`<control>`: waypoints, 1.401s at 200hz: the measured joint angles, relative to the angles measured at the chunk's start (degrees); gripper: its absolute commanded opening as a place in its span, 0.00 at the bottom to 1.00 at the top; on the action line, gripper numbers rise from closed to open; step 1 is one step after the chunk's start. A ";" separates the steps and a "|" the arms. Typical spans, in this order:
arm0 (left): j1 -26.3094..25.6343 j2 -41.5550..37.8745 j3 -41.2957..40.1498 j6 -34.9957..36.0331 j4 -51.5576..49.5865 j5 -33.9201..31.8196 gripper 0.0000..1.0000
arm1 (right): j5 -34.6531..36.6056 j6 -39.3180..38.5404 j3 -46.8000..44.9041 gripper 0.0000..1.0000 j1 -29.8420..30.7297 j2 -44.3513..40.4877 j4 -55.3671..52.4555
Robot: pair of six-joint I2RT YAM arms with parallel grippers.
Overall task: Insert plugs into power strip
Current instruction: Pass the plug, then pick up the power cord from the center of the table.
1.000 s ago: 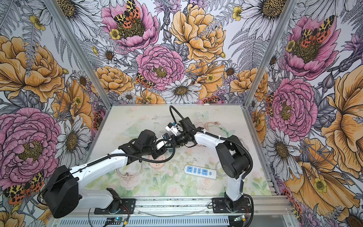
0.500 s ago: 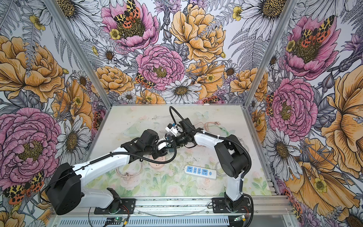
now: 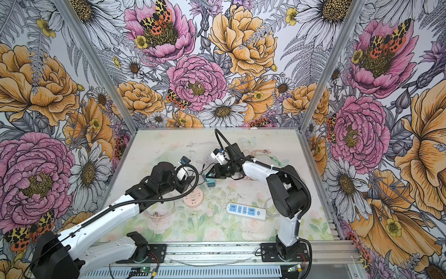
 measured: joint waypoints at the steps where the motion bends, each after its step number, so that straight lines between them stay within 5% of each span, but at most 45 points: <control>1: 0.26 0.00 0.00 -0.31 -0.07 0.00 0.55 | 0.04 0.02 0.00 0.00 0.00 -0.04 0.00; 38: 11.04 1.88 0.17 -15.15 -3.61 3.72 0.56 | 0.94 0.70 -0.11 0.00 0.00 -1.77 0.02; 111: 6.14 22.56 6.27 -23.71 -4.70 11.58 0.54 | 2.84 1.14 -2.29 0.00 0.02 -2.95 -0.04; 154: 6.14 26.93 7.82 -25.18 -3.45 11.47 0.51 | 3.10 1.31 -3.43 0.00 0.02 -4.24 -0.46; 280: 8.24 37.92 17.49 -25.38 0.13 6.97 0.05 | 4.13 1.57 -4.66 0.00 0.20 -6.95 -1.11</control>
